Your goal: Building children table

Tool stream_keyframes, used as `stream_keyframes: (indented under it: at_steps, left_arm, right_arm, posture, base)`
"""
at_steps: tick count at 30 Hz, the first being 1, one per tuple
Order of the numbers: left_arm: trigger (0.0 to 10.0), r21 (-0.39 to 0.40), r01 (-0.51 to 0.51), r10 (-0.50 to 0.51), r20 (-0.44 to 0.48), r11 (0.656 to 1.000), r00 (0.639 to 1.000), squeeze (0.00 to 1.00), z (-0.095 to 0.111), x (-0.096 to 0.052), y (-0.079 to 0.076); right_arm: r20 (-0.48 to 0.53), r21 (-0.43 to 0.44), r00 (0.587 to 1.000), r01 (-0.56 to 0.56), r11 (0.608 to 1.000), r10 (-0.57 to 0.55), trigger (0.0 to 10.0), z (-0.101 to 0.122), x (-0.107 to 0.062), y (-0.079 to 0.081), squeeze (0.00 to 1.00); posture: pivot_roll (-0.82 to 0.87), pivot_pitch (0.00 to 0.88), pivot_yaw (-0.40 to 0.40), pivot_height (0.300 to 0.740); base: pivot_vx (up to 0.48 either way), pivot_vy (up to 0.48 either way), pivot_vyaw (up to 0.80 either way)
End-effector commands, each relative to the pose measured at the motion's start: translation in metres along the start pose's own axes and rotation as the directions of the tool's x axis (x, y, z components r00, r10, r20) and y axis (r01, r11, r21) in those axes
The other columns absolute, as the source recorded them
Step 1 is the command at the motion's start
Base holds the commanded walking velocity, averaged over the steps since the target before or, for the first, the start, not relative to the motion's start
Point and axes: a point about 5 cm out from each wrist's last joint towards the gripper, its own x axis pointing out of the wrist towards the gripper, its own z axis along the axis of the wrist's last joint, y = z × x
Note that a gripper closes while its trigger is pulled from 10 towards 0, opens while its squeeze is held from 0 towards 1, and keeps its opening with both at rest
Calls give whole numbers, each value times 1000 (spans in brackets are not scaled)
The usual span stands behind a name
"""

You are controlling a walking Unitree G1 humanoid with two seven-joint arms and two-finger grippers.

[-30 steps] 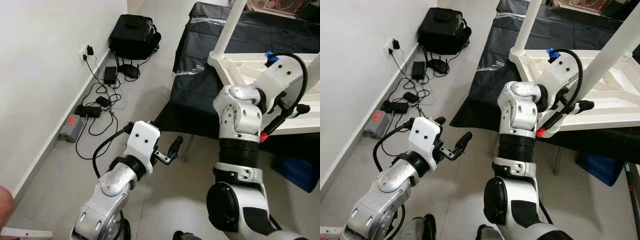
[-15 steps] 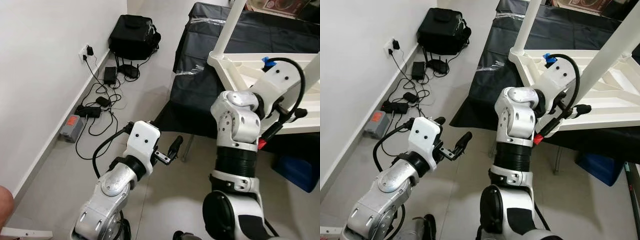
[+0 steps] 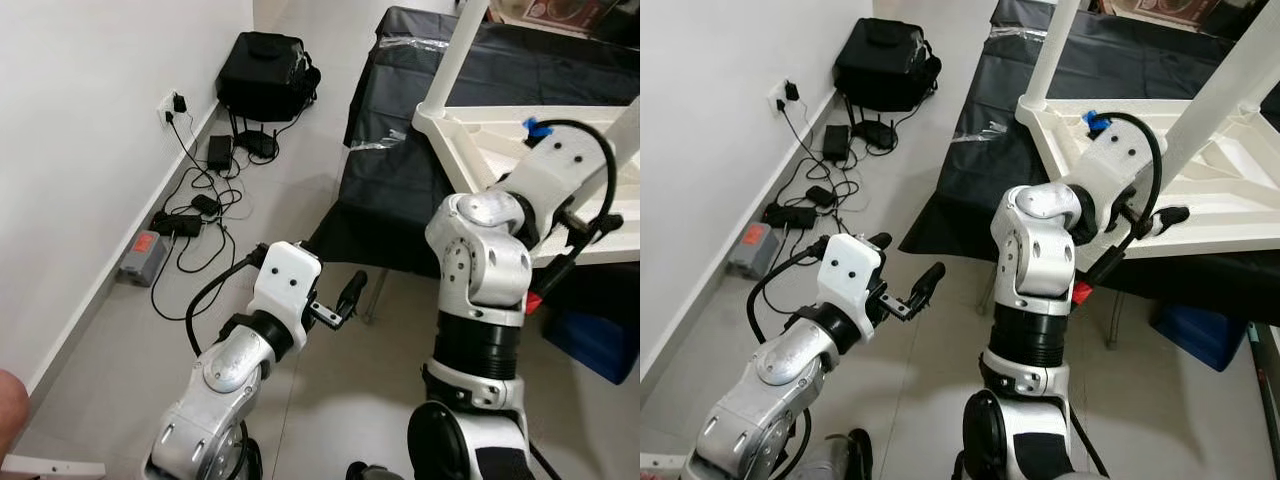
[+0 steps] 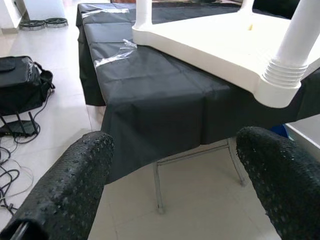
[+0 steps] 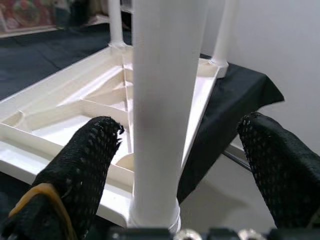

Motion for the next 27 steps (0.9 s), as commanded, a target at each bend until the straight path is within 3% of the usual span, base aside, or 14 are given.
stream_keyframes:
  at_steps: [1, 3, 5, 12, 13, 20, 21, 22, 23, 24, 25, 26, 27]
  left_arm:
    - [10000, -3, 7, -7, -2, 1000, 1000, 0, -1, 1, -2]
    - [10000, -3, 8, -8, -1, 1000, 1000, 0, -1, 1, -3]
    - [10000, -1, 10, -10, -1, 1000, 1000, 0, -1, 1, -2]
    - [10000, 0, 10, -10, -2, 1000, 1000, 0, -2, 1, -2]
    - [10000, 0, 11, -11, -2, 1000, 1000, 0, -2, 1, -2]
    - [10000, -1, 12, -12, -1, 1000, 1000, 0, -2, 1, -1]
    - [10000, 0, 14, -14, -4, 1000, 1000, 0, -3, 0, -1]
    - [10000, 1, 17, -17, -13, 1000, 1000, 0, -5, -2, -1]
    - [10000, 1, 17, -17, -13, 1000, 1000, 0, -5, -2, -1]
    - [10000, 1, 18, -18, -20, 1000, 1000, 0, -7, -3, -1]
    - [10000, 1, 18, -18, -20, 1000, 1000, 0, -7, -3, -1]
    - [10000, 1, 18, -18, -28, 1000, 999, 0, -10, -5, 0]
    - [10000, 1, 18, -18, -28, 1000, 999, 0, -10, -5, 0]
  right_arm:
    - [-96, -64, 995, -24, 998, 18, 10000, -30, -10, -4, 0]
    - [-96, -77, 994, -66, 995, 58, 10000, -32, -11, -5, 0]
    - [-82, -127, 982, -180, 976, 170, 10000, -37, -10, -11, 0]
    - [-49, -162, 969, -246, 956, 241, 10000, -40, -9, -19, 0]
    - [-41, -200, 955, -296, 934, 294, 10000, -46, -7, -26, 0]
    - [-34, -228, 944, -327, 917, 328, 10000, -50, -7, -32, 0]
    - [-69, -253, 875, -480, 840, 479, 10000, -59, -10, -36, 0]
    - [-102, -294, 745, -656, 695, 659, 10000, -72, -14, -46, 0]
    - [-102, -294, 745, -656, 695, 659, 10000, -72, -14, -46, 0]
    - [-143, -313, 630, -760, 569, 763, 10000, -81, -20, -54, 0]
    - [-143, -313, 630, -760, 569, 763, 10000, -81, -20, -54, 0]
    - [-200, -298, 516, -842, 450, 833, 10000, -91, -24, -64, 0]
    - [-200, -298, 516, -842, 450, 833, 10000, -91, -24, -64, 0]
  posture:
    - [102, 166, -77, 740]
    - [101, 168, -77, 740]
    - [103, 171, -79, 740]
    - [99, 172, -77, 740]
    - [96, 171, -75, 740]
    - [95, 173, -75, 740]
    - [92, 174, -71, 740]
    - [95, 176, -72, 740]
    - [95, 176, -72, 740]
    - [95, 176, -72, 740]
    - [95, 176, -72, 740]
    - [96, 178, -71, 740]
    - [96, 178, -71, 740]
  base:
    - [0, 0, 0]
    - [0, 0, 0]
    - [0, 0, 0]
    - [0, 0, 0]
    - [0, 0, 0]
    - [0, 0, 0]
    - [0, 0, 0]
    - [0, 0, 0]
    - [0, 0, 0]
    - [0, 0, 0]
    - [0, 0, 0]
    - [0, 0, 0]
    - [0, 0, 0]
